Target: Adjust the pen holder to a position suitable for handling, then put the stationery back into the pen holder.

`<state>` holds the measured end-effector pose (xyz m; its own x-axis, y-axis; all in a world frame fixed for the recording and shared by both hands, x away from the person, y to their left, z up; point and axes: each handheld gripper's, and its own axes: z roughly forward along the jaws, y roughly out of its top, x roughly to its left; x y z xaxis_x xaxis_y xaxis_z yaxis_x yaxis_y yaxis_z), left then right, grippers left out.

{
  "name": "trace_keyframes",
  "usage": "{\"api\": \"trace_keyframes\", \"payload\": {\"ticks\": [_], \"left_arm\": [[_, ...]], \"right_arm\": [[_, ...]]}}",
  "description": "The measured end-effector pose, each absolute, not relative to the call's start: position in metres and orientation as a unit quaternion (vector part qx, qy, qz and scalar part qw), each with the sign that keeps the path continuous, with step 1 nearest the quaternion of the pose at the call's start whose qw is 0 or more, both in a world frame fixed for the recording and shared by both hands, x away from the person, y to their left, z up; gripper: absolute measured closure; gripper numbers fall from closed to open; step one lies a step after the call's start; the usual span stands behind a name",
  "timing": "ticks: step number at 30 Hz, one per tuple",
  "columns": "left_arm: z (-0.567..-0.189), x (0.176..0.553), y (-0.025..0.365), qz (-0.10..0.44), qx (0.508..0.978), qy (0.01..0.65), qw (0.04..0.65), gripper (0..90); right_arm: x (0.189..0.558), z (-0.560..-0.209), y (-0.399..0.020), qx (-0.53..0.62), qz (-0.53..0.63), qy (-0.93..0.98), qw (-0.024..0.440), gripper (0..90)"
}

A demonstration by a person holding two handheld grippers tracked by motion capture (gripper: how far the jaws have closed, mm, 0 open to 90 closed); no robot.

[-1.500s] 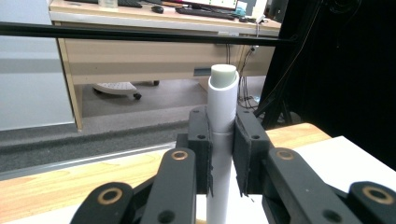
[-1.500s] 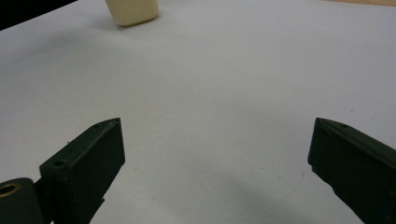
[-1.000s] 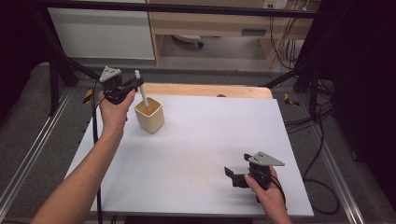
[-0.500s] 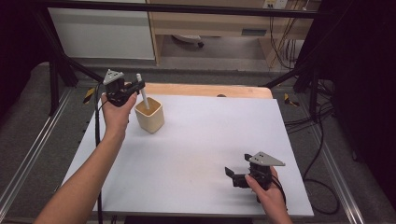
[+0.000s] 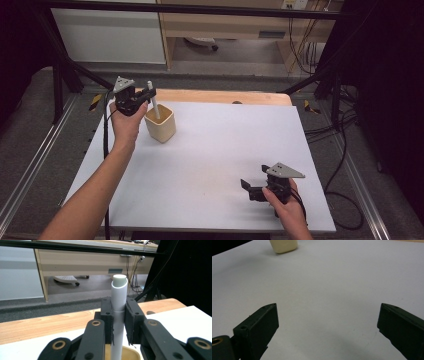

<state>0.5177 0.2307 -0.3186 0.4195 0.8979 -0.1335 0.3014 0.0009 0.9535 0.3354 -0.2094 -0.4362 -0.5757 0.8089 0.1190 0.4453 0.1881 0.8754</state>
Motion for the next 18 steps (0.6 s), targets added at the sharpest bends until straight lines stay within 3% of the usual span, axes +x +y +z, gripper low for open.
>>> {"api": "trace_keyframes", "payload": {"ticks": [18], "left_arm": [[-0.331,0.519,0.229,0.27,0.651,0.469,0.532,78.7]], "right_arm": [[0.335,-0.437,-0.209,0.42,0.48,0.747,0.188,4.0]]}}
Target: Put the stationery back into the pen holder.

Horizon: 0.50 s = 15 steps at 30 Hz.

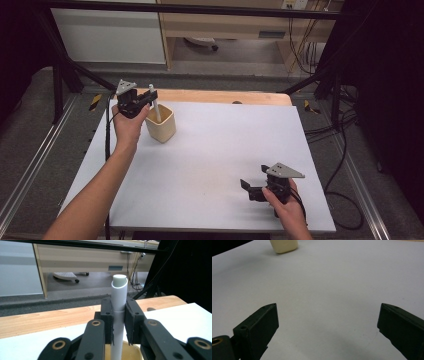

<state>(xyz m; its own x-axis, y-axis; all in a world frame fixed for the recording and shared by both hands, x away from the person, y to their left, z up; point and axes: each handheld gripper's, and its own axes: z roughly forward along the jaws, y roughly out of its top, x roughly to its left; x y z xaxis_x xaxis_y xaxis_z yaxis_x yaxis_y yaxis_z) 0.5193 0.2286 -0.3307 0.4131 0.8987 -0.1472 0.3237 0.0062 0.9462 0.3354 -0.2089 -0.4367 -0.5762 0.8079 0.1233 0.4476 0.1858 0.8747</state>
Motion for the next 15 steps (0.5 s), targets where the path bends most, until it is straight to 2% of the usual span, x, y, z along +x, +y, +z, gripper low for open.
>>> {"api": "trace_keyframes", "payload": {"ticks": [15], "left_arm": [[-0.3388,0.5182,0.2212,0.267,0.662,0.465,0.524,78.6]], "right_arm": [[0.3357,-0.4367,-0.2099,0.421,0.481,0.746,0.188,4.0]]}}
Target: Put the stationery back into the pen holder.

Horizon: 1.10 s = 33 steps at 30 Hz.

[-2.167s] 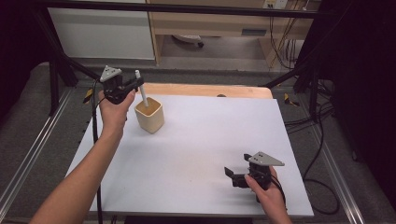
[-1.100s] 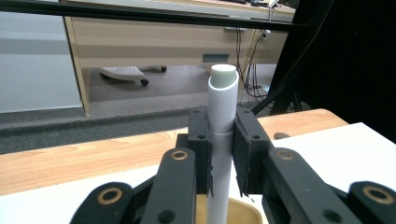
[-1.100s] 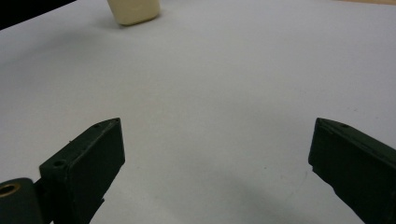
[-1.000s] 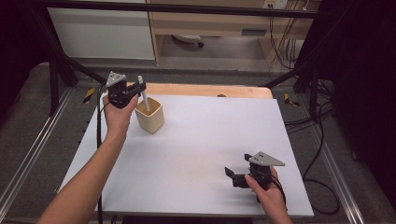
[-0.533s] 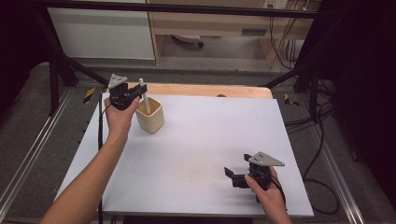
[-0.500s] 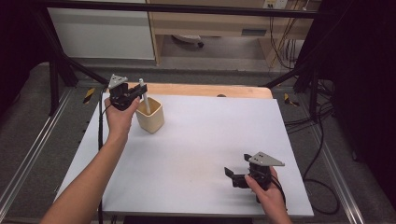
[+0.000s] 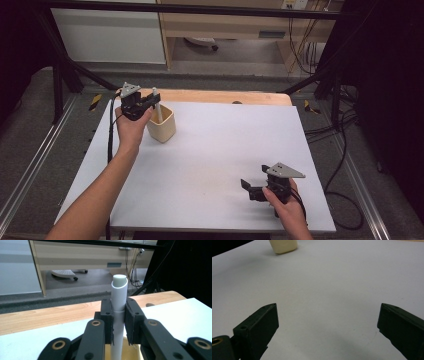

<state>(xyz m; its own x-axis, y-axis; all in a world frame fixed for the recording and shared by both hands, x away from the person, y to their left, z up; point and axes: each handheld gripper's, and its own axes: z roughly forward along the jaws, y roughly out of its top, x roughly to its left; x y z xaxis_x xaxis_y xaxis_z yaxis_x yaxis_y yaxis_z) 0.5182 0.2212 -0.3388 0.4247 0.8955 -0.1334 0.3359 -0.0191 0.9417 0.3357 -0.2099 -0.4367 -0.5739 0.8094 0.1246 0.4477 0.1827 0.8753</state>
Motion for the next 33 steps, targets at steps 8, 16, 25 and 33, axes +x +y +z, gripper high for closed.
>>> {"api": "trace_keyframes", "payload": {"ticks": [8,16,25,33], "left_arm": [[-0.341,0.514,0.221,0.278,0.659,0.466,0.52,60.4],[-0.326,0.498,0.22,0.302,0.656,0.464,0.513,14.0],[-0.319,0.475,0.218,0.275,0.663,0.45,0.531,6.0],[-0.321,0.457,0.214,0.258,0.674,0.437,0.536,4.8]], "right_arm": [[0.336,-0.436,-0.21,0.422,0.482,0.745,0.188,4.0],[0.336,-0.436,-0.21,0.421,0.482,0.745,0.189,3.9],[0.336,-0.436,-0.211,0.425,0.483,0.741,0.192,3.7],[0.336,-0.436,-0.212,0.425,0.482,0.741,0.194,3.6]]}}
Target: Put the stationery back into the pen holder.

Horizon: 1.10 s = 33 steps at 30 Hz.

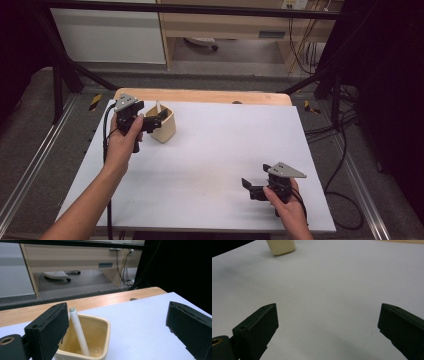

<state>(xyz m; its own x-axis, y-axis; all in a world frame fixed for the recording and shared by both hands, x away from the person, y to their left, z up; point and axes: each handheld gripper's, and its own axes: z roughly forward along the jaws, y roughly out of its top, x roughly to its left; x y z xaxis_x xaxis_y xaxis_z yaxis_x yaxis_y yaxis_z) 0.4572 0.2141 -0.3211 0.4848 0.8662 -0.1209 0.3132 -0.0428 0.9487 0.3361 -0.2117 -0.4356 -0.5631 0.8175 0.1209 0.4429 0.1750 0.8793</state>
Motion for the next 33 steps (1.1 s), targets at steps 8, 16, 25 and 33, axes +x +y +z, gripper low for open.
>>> {"api": "trace_keyframes", "payload": {"ticks": [8,16,25,33], "left_arm": [[-0.313,0.448,0.208,0.263,0.68,0.425,0.536,4.3],[-0.308,0.441,0.201,0.264,0.681,0.421,0.538,4.3],[-0.3,0.427,0.199,0.251,0.684,0.419,0.542,4.3],[-0.296,0.411,0.209,0.249,0.688,0.414,0.541,4.6]], "right_arm": [[0.336,-0.435,-0.212,0.426,0.482,0.739,0.197,2.6],[0.336,-0.435,-0.213,0.426,0.482,0.74,0.197,2.8],[0.336,-0.435,-0.213,0.426,0.484,0.74,0.191,3.4],[0.336,-0.436,-0.211,0.424,0.483,0.742,0.191,3.2]]}}
